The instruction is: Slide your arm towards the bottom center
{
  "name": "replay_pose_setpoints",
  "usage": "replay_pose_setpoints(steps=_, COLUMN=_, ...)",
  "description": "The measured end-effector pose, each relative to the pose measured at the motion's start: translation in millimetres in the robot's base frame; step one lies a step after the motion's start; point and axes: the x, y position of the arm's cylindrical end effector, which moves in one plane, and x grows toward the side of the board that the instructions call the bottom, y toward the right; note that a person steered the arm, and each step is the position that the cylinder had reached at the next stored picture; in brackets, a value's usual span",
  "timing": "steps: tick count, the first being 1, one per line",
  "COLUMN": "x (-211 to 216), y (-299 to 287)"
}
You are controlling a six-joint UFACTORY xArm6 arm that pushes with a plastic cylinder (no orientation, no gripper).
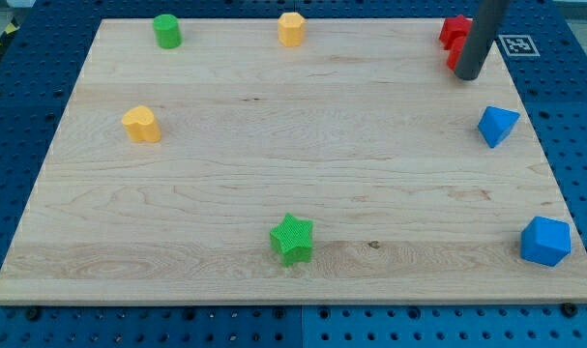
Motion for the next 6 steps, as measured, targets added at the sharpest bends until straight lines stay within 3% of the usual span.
replay_pose_setpoints(steps=3, x=-16.4, y=3.6)
replay_pose_setpoints(steps=4, x=0.6, y=-9.7)
replay_pose_setpoints(steps=5, x=46.3, y=-55.0)
replay_pose_setpoints(steps=6, x=59.7, y=-101.3)
